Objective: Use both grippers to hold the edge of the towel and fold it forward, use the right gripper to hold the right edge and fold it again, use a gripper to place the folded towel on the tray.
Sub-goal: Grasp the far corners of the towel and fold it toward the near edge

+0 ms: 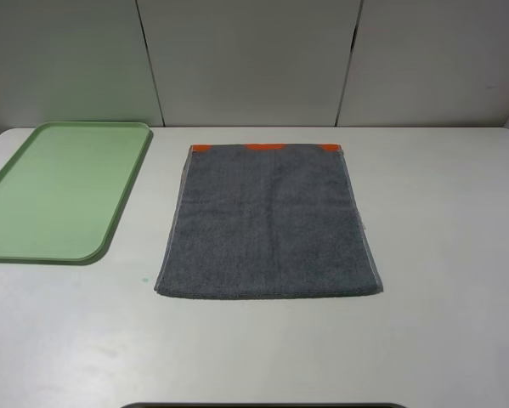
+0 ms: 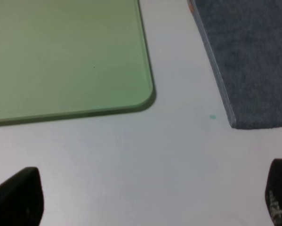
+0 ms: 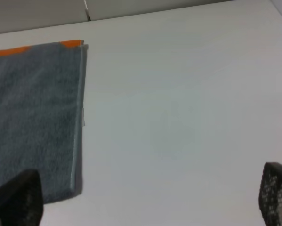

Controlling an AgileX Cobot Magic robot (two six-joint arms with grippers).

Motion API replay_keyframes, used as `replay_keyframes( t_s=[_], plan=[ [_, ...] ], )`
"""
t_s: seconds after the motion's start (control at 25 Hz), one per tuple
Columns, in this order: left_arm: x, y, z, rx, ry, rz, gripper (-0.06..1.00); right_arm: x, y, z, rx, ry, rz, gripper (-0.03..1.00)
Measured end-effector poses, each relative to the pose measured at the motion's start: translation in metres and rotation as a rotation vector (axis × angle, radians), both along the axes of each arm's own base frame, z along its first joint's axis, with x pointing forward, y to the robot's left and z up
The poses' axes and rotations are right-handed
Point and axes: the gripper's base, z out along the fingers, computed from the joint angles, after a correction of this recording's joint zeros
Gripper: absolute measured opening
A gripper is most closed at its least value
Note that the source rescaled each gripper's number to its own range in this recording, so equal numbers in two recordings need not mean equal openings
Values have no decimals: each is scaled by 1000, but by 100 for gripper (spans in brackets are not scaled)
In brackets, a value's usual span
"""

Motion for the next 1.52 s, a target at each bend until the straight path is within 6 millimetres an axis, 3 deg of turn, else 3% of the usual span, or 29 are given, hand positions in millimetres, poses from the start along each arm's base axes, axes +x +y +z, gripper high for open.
replay_keyframes(
  t_s=[0.4, 0.64, 0.88, 1.08, 1.32, 1.52],
  plan=[
    [-1, 0, 3, -1, -6, -1, 93, -1, 8, 3, 28, -17, 79, 100],
    [10, 0, 20, 0, 53, -3, 93, 12, 7, 30, 27, 25, 86, 100],
    [46, 0, 36, 49, 206, -46, 92, 50, 4, 51, -41, 164, 144, 100],
    [82, -2, 42, 138, 310, -163, 92, 87, 5, 54, -62, 280, 231, 100],
    [101, -16, 45, 214, 349, -371, 92, 130, 21, 39, -107, 408, 432, 100],
    [110, -37, 37, 282, 399, -588, 92, 149, 54, 21, -184, 491, 674, 100]
  ],
)
